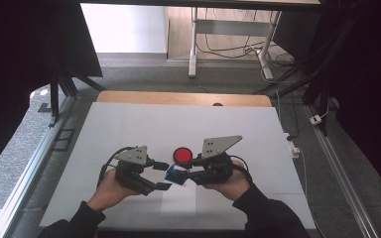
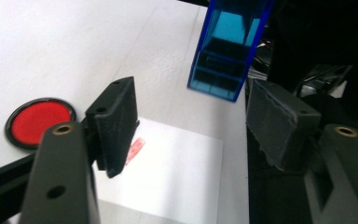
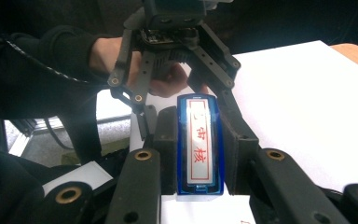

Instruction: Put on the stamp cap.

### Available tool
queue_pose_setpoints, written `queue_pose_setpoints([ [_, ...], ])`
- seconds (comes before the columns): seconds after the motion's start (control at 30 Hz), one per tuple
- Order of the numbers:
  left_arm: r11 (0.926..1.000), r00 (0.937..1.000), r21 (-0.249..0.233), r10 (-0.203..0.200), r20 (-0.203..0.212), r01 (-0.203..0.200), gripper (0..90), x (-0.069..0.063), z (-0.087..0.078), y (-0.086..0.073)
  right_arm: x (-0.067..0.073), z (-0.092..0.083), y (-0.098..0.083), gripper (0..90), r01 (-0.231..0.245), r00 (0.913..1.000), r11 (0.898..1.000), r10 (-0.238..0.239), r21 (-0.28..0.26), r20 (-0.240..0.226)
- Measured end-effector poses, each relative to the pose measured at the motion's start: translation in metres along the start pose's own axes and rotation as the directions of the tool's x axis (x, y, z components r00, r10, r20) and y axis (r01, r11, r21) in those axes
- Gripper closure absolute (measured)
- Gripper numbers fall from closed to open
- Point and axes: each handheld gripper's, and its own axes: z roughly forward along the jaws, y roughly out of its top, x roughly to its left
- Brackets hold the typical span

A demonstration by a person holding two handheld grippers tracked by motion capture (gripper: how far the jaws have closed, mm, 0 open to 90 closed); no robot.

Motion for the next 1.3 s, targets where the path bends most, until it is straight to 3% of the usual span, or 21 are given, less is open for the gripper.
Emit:
queue_pose_setpoints([
  [0.27,0.9987,0.9953,0.021,-0.045,-0.085,0.047,20.6,-0.008,-0.008,-0.008,0.000,-0.002,0.000,71.2,-0.006,0.9997,1.000,0.006,0.001,0.024],
  [0.4,0.9964,0.9876,0.020,-0.079,-0.136,0.083,15.2,-0.013,-0.015,-0.016,-0.001,-0.002,-0.001,71.2,-0.011,0.9992,1.000,0.011,0.006,0.038],
  [0.47,0.9946,0.9802,0.021,-0.097,-0.173,0.102,11.0,-0.016,-0.020,-0.022,-0.001,-0.002,-0.001,71.2,-0.011,0.9990,1.000,0.010,0.010,0.043],
  [0.57,0.9915,0.9737,0.014,-0.125,-0.191,0.130,8.0,-0.020,-0.027,-0.028,-0.001,-0.001,-0.001,71.2,-0.012,0.9987,1.000,0.011,0.015,0.049],
  [0.7,0.9858,0.9573,0.026,-0.155,-0.244,0.166,5.0,-0.027,-0.035,-0.037,-0.001,-0.001,-0.001,71.1,-0.012,0.9983,1.000,0.011,0.020,0.058],
  [0.87,0.9756,0.9386,0.007,-0.209,-0.274,0.219,3.3,-0.033,-0.045,-0.049,-0.002,-0.002,-0.001,71.1,-0.014,0.9976,1.000,0.012,0.021,0.068],
  [1.13,0.9680,0.9062,0.002,-0.234,-0.352,0.251,0.0,-0.044,-0.058,-0.067,-0.003,-0.004,-0.002,71.2,-0.018,0.9963,0.999,0.016,0.028,0.085],
  [1.3,0.9575,0.8787,-0.025,-0.274,-0.391,0.287,0.0,-0.050,-0.071,-0.080,-0.004,-0.007,-0.002,71.2,-0.019,0.9943,1.000,0.017,0.021,0.105],
])
